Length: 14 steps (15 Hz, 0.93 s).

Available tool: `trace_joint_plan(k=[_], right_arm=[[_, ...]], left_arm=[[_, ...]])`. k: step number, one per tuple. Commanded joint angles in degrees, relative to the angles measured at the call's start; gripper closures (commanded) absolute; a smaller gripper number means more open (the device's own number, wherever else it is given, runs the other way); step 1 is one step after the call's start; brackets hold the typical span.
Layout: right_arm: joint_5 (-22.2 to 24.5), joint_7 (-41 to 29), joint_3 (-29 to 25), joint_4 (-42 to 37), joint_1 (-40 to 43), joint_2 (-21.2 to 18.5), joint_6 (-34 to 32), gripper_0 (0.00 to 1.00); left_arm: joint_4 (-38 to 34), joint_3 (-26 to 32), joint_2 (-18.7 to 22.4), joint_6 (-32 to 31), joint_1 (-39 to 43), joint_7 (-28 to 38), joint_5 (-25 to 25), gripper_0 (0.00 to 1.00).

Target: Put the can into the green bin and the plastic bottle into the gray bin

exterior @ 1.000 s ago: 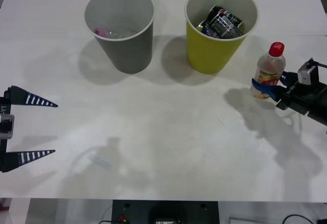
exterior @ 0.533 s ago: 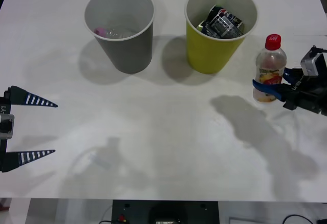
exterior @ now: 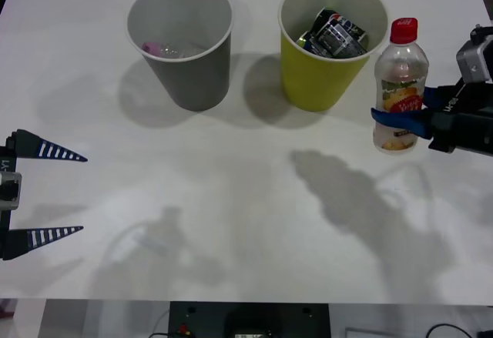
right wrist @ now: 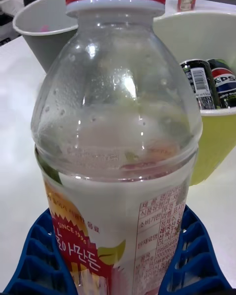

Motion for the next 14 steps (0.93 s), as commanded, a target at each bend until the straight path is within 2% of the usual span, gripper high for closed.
trace_joint_plan(k=[1, 5, 7, 10, 14], right_arm=[[-0.07, -8.89, 0.90, -5.22, -0.52, -3.22, -0.24, 1.00], [-0.07, -22.60, 2.30, -11.98, -3.33, -9.11, -1.30, 1.00], [0.02, -27.34, 2.39, -13.65, -6.76, -10.60, -5.07, 1.00], [-0.07, -27.70, 4.24, -13.13, -13.18, -12.36, -8.85, 1.00], [0.28, -27.70, 13.55, -8.29, -25.75, -16.93, -8.77, 1.00]], left_arm=[[0.00, 0.00, 0.00, 0.00, 0.00, 0.00, 0.00, 0.02], [0.00, 0.00, 0.00, 0.00, 0.00, 0.00, 0.00, 0.03], [0.00, 0.00, 0.00, 0.00, 0.00, 0.00, 0.00, 0.02], [0.00, 0.00, 0.00, 0.00, 0.00, 0.00, 0.00, 0.02], [0.00, 0.00, 0.00, 0.00, 0.00, 0.00, 0.00, 0.02]])
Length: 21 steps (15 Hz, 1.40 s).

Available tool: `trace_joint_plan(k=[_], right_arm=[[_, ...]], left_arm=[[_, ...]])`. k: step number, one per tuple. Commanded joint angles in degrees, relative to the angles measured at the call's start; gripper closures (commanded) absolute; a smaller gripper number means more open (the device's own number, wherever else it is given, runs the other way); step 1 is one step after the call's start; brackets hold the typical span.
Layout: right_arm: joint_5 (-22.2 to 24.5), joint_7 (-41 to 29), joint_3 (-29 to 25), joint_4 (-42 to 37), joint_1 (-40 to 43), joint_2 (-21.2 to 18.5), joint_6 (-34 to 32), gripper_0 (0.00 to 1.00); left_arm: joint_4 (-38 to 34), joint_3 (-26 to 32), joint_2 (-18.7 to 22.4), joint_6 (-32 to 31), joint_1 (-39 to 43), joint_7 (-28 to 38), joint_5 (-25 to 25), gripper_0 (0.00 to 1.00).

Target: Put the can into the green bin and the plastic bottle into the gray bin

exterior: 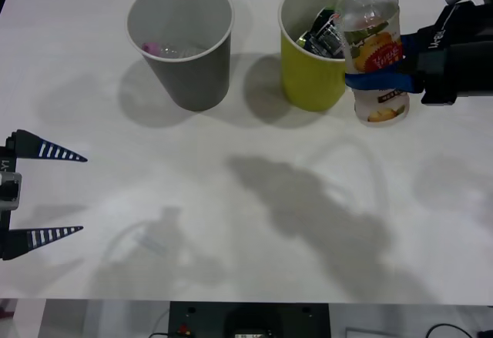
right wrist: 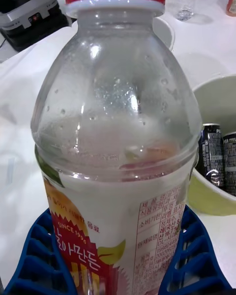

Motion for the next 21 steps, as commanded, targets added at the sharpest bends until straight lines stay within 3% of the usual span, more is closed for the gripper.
trace_joint_plan(k=[1, 7, 10, 13, 21], right_arm=[[0.10, 0.00, 7.24, 4.60, -9.65, -2.61, 0.03, 1.00], [2.04, 0.00, 24.90, 18.48, -29.69, -3.14, 4.16, 1.00], [3.88, 0.00, 32.46, 25.08, -36.28, -0.59, 10.22, 1.00], [5.46, 0.00, 36.15, 31.40, -41.38, 3.90, 11.36, 1.00], [10.74, 1.76, 45.38, 56.63, -57.20, 21.83, 17.95, 1.00]], left_arm=[[-0.01, 0.00, 0.00, 0.00, 0.00, 0.00, 0.00, 0.02], [-0.01, 0.00, 0.00, 0.00, 0.00, 0.00, 0.00, 0.02], [-0.01, 0.00, 0.00, 0.00, 0.00, 0.00, 0.00, 0.02], [-0.01, 0.00, 0.00, 0.00, 0.00, 0.00, 0.00, 0.02], [-0.01, 0.00, 0.00, 0.00, 0.00, 0.00, 0.00, 0.02]])
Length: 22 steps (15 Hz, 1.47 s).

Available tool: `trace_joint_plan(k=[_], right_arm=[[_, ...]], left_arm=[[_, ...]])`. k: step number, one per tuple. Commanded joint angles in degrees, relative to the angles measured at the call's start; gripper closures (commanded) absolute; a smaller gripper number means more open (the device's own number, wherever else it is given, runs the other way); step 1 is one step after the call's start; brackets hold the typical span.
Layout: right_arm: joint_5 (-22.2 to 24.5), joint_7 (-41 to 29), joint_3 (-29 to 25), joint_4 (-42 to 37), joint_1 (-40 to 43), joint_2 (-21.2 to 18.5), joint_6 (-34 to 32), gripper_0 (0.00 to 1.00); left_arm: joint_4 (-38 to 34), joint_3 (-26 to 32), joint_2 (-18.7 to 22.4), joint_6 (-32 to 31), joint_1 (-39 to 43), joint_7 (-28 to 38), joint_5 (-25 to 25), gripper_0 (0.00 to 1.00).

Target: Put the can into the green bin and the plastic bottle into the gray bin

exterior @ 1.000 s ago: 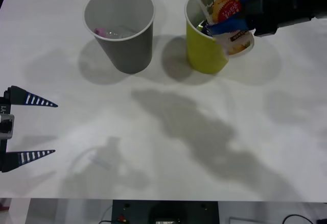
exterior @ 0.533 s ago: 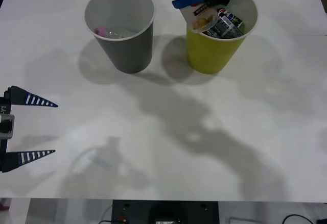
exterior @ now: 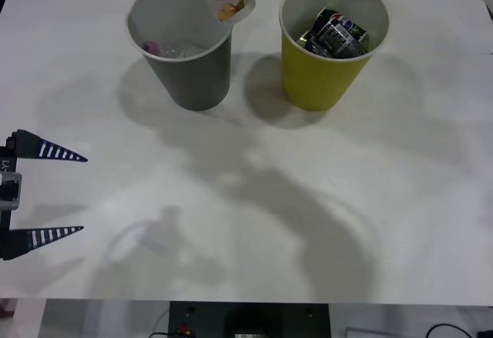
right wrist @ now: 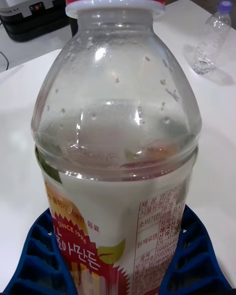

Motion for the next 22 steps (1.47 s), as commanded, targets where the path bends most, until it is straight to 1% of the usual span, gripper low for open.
trace_joint_plan(k=[1, 3, 4, 6, 8, 9, 11, 12, 13, 16, 17, 19, 22], right_arm=[[3.05, 2.29, 0.93, 8.32, -3.44, 6.42, 2.37, 1.00], [6.04, 2.29, 1.72, 12.80, -5.46, 10.02, 4.22, 1.00], [6.83, 2.29, 2.69, 14.56, -6.25, 11.17, 5.19, 1.00], [7.27, 3.00, 3.74, 16.67, -7.04, 12.49, 6.33, 1.00], [7.27, 3.61, 3.83, 16.93, -7.13, 12.84, 6.42, 0.99], [7.09, 4.31, 3.83, 16.93, -7.22, 12.84, 6.42, 0.85], [6.56, 4.58, 3.74, 16.93, -7.40, 12.84, 6.42, 0.35], [6.21, 4.58, 3.65, 16.93, -7.40, 12.84, 6.51, 0.07], [5.86, 4.58, 3.65, 16.93, -7.40, 12.75, 6.51, 0.00], [4.98, 4.84, 3.65, 16.58, -7.31, 11.96, 6.15, 0.00], [4.46, 4.84, 3.39, 15.61, -7.31, 10.90, 4.48, 0.00], [3.40, 4.84, 1.28, 12.27, -6.34, 8.09, 0.18, 0.00], [1.99, 5.63, -3.90, 5.07, -2.12, 3.17, -5.62, 0.00]], left_arm=[[0.00, 0.00, 0.00, 0.00, 0.00, 0.00, 0.00, 0.02], [0.00, 0.00, 0.00, 0.00, 0.00, 0.00, 0.00, 0.02], [0.00, 0.00, 0.00, 0.00, 0.00, 0.00, 0.00, 0.02], [0.00, 0.00, 0.00, 0.00, 0.00, 0.00, 0.00, 0.02], [0.00, 0.00, 0.00, 0.00, 0.00, 0.00, 0.00, 0.02], [0.00, 0.00, 0.00, 0.00, 0.00, 0.00, 0.00, 0.02], [0.00, 0.00, 0.00, 0.00, 0.00, 0.00, 0.00, 0.02], [0.00, 0.00, 0.00, 0.00, 0.00, 0.00, 0.00, 0.02], [0.00, 0.00, 0.00, 0.00, 0.00, 0.00, 0.00, 0.02], [0.00, 0.00, 0.00, 0.00, 0.00, 0.00, 0.00, 0.02], [0.00, 0.00, 0.00, 0.00, 0.00, 0.00, 0.00, 0.02], [0.00, 0.00, 0.00, 0.00, 0.00, 0.00, 0.00, 0.02], [0.00, 0.00, 0.00, 0.00, 0.00, 0.00, 0.00, 0.02]])
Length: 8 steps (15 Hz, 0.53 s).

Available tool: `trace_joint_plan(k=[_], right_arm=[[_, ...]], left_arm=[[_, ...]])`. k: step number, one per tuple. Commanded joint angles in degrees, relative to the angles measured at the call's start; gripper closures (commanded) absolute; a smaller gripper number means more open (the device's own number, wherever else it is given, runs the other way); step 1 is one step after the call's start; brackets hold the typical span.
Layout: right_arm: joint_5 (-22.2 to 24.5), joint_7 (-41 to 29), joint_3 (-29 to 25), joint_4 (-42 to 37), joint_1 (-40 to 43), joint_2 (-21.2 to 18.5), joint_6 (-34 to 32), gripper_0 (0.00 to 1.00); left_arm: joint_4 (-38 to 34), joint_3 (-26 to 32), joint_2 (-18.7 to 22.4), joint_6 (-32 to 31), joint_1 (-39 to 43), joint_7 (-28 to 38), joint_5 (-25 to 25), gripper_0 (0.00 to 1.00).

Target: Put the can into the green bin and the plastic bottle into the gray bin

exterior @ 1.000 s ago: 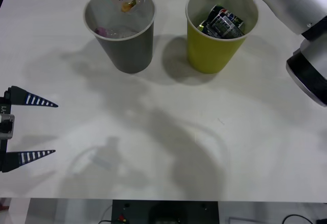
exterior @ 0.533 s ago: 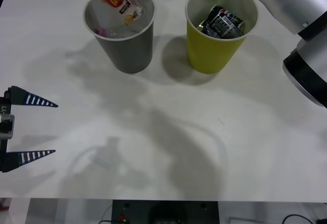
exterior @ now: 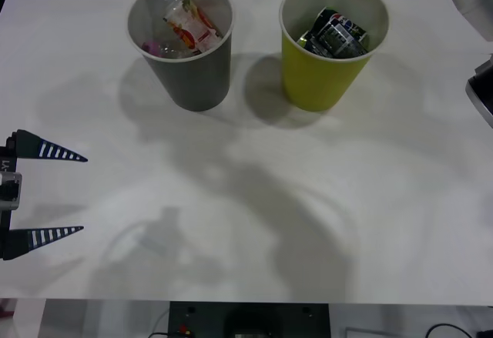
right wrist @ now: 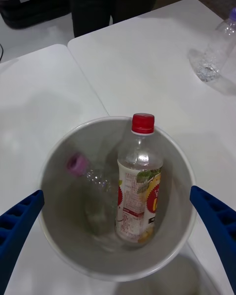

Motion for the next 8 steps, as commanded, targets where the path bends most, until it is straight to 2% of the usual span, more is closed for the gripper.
trace_joint_plan(k=[1, 4, 8], right_arm=[[-1.31, 1.29, -4.65, -7.27, 4.37, -4.67, -5.01, 0.00], [-3.69, 1.99, -9.40, -15.53, 10.08, -10.03, -10.46, 0.00], [-10.63, 6.13, -16.69, -24.58, 19.22, -17.94, -13.98, 0.00]], left_arm=[[0.00, 0.00, 0.00, 0.00, 0.00, 0.00, 0.00, 0.02], [0.00, 0.00, 0.00, 0.00, 0.00, 0.00, 0.00, 0.02], [0.00, 0.00, 0.00, 0.00, 0.00, 0.00, 0.00, 0.02]])
